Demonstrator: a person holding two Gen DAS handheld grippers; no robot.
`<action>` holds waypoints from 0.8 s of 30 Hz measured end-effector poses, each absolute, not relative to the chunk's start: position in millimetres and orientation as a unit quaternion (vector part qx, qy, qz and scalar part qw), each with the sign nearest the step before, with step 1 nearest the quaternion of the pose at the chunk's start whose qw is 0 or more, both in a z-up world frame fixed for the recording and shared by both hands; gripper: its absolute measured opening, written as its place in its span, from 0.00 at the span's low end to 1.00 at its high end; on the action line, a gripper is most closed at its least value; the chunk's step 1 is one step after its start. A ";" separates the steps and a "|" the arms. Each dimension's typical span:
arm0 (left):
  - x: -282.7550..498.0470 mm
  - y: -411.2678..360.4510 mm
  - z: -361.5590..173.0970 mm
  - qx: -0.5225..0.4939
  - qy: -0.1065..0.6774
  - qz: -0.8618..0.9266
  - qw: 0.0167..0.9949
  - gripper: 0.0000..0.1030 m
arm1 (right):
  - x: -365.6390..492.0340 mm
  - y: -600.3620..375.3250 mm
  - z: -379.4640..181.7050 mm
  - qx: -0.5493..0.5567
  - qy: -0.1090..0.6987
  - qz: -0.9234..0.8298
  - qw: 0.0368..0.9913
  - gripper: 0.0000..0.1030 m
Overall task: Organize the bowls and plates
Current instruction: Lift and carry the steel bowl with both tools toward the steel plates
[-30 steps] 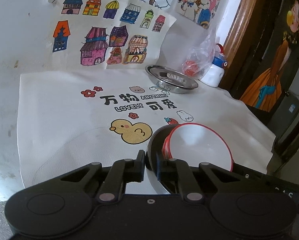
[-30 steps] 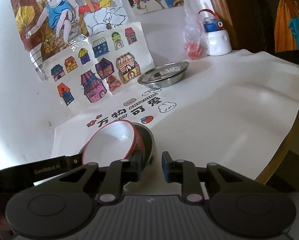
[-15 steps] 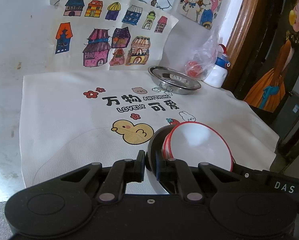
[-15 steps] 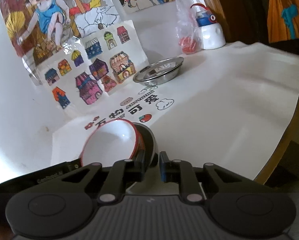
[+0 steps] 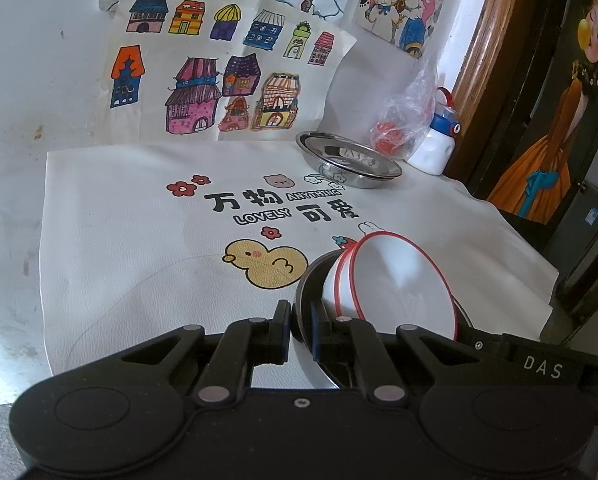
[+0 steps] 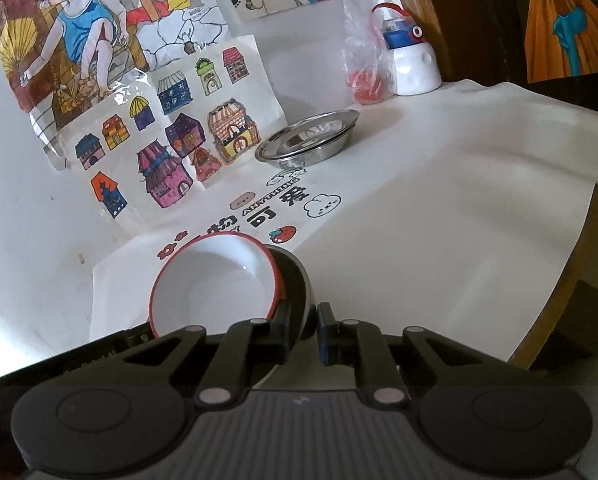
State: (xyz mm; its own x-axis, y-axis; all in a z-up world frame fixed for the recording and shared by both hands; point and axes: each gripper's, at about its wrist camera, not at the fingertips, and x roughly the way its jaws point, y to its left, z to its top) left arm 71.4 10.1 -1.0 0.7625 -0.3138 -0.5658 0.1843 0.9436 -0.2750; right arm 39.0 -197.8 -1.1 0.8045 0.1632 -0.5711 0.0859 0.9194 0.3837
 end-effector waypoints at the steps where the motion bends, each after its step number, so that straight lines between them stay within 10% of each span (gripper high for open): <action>1: 71.5 10.1 -1.2 -0.103 0.318 -0.134 0.933 0.09 | 38.8 -198.2 -1.1 0.201 0.312 0.021 0.928 0.14; 24: 96.8 -3.7 -1.1 -0.103 0.330 -0.130 0.929 0.08 | 64.7 -209.6 2.5 0.202 0.302 0.014 0.932 0.14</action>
State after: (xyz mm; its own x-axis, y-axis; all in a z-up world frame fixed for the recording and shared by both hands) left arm 96.8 -3.7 -1.1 0.7479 -0.3099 -0.5871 0.1736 0.9449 -0.2776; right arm 64.7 -209.6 2.5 0.8177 0.1487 -0.5562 0.0953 0.9177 0.3856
